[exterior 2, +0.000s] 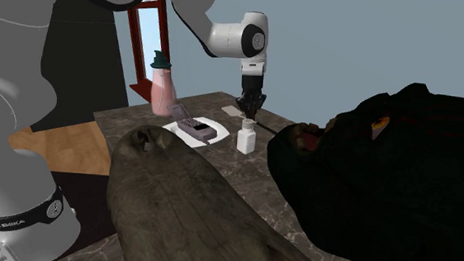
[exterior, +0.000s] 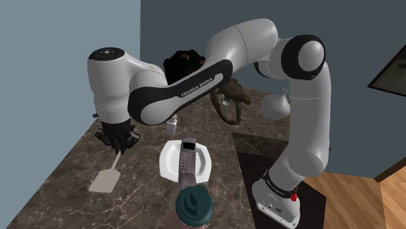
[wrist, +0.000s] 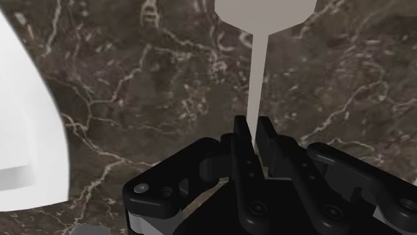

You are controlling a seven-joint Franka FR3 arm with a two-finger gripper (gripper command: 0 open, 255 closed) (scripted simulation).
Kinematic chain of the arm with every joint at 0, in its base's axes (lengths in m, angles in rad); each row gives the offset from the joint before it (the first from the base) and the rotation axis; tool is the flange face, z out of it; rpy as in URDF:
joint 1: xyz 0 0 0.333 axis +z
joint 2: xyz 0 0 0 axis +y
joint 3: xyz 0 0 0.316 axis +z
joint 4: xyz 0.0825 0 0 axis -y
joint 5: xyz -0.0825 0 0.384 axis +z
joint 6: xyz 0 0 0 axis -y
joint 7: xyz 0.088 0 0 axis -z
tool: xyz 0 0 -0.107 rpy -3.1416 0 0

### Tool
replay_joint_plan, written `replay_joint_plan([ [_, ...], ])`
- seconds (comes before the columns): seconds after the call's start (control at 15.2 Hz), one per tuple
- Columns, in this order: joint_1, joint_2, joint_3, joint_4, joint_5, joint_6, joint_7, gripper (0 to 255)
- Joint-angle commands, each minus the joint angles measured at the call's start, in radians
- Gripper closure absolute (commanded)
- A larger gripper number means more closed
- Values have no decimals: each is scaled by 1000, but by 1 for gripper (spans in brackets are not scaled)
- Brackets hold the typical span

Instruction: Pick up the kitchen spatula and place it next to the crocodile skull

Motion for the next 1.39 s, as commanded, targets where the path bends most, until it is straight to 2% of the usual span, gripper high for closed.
replay_joint_plan([
  [0.0, 0, 0, 0, 0, 0, 0, 0, 255],
  [0.33, 0, 0, 0, 0, 0, 0, 0, 255],
  [1.32, -28, -85, 55, 92, 84, -150, -59, 255],
])
